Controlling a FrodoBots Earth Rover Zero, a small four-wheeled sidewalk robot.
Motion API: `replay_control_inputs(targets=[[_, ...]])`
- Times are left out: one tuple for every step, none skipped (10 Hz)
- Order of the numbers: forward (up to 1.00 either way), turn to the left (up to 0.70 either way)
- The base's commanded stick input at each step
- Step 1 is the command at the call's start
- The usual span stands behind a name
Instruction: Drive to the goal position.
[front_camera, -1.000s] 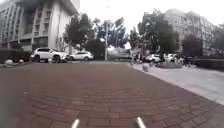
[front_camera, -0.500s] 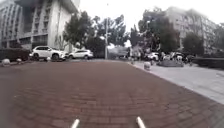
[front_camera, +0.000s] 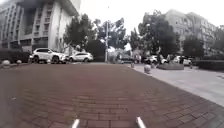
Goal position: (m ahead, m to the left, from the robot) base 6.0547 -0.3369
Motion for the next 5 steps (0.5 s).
replay_control_inputs(targets=[[0.58, 0.00], [0.58, 0.00], [0.58, 0.00], [0.58, 0.00], [0.58, 0.00]])
